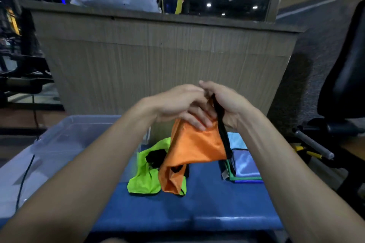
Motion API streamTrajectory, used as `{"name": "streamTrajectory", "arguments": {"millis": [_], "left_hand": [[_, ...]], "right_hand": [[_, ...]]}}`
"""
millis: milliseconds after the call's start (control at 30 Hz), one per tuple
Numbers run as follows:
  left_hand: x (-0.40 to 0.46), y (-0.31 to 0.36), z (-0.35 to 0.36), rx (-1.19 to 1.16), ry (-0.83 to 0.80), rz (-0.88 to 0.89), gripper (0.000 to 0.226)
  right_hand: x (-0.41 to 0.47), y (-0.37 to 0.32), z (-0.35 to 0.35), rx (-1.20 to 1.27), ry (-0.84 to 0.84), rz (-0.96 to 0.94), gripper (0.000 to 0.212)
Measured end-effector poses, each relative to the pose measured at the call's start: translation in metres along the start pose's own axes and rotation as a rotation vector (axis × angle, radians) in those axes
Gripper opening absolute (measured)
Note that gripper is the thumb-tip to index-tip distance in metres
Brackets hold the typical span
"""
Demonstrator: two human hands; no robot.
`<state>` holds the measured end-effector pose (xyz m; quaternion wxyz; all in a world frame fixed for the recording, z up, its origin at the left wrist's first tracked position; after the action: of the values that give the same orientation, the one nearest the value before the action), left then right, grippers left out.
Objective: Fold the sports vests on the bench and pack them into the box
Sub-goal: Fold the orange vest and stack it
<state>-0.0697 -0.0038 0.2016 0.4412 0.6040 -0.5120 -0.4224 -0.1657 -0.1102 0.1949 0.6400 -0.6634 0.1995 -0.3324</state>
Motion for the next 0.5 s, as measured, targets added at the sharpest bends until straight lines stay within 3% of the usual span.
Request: {"name": "streamTrajectory", "arguments": {"millis": [100,233,300,367,433,500], "left_hand": [[-0.019,0.001,0.0,-0.054,0.035,0.035,0.034],[-0.049,-0.012,0.003,0.27,0.239,0.212,0.043],[-0.065,-0.033,0.01,0.449,0.193,0.248,0.068],[-0.07,-0.063,0.026,0.701,0.204,0.233,0.117],[-0.064,-0.095,0.046,0.923,0.462,0.241,0.138],[-0.055,-0.12,0.064,0.969,0.728,0.275,0.134]], "right_hand": [[-0.013,-0.007,-0.006,0.028,0.091,-0.023,0.022],[-0.027,0.007,-0.012,-0.001,0.163,0.004,0.021],[-0.029,0.015,-0.015,0.078,0.229,0.006,0.034],[-0.031,0.021,-0.017,0.189,0.295,0.026,0.054],[-0.036,0.021,-0.016,0.227,0.338,0.038,0.056],[-0.042,0.018,-0.013,0.263,0.378,0.029,0.056]]}}
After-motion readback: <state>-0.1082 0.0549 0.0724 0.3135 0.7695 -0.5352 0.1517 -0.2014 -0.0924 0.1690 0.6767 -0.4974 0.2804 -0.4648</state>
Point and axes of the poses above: each hand's wrist, its own x-axis towards the middle knuckle, its own z-axis out of the palm, y = z × x, the point moved 1 cm from there along x, towards the middle knuckle, and after that the axes turned 9 degrees about -z, right-handed, at the moved point
